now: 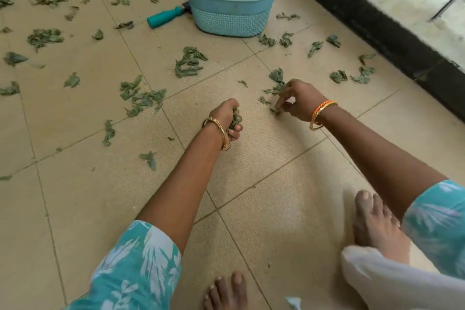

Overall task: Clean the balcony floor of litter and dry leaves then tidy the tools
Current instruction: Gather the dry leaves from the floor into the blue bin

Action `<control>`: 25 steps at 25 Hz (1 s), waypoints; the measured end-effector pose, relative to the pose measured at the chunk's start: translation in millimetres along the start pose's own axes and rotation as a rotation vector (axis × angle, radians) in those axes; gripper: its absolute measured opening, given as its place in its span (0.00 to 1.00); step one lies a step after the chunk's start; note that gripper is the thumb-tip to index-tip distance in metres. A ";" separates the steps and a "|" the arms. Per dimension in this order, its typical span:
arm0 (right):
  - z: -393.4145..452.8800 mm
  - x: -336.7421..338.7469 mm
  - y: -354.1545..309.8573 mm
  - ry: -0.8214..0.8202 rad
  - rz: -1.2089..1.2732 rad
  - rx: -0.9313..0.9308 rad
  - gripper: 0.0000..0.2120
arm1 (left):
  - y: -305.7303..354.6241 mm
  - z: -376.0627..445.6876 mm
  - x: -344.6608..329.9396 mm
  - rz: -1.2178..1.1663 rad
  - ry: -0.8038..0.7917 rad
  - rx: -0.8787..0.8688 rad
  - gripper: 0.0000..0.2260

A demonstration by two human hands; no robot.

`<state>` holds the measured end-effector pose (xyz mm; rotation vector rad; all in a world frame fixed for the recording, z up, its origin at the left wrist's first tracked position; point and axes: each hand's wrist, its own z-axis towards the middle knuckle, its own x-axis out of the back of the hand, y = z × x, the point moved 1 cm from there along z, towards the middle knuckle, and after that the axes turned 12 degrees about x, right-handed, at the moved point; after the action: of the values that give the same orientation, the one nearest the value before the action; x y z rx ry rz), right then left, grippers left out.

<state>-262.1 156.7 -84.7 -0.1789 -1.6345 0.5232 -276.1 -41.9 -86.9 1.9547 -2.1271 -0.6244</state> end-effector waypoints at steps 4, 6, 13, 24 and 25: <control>34.5 -22.1 -8.0 -0.074 -0.055 0.212 0.12 | 2.6 5.6 3.2 -0.081 0.022 0.009 0.10; 28.8 -46.6 -4.5 -0.112 -0.073 0.275 0.17 | 0.5 10.4 8.8 -0.076 0.040 0.004 0.09; -30.9 -85.1 24.6 0.155 0.055 0.293 0.17 | -8.9 14.1 11.5 -0.227 -0.002 -0.010 0.09; -6.1 -23.2 -25.6 0.373 0.968 -0.033 0.24 | -22.5 14.4 -55.2 -0.140 -0.048 -0.028 0.20; -6.3 -24.4 -27.1 0.376 0.837 0.047 0.28 | -21.5 14.9 -57.9 -0.190 -0.052 -0.042 0.20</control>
<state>-247.4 124.2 -94.6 -0.8921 -1.1250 1.0829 -256.1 16.7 -101.0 2.1569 -1.9536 -0.7546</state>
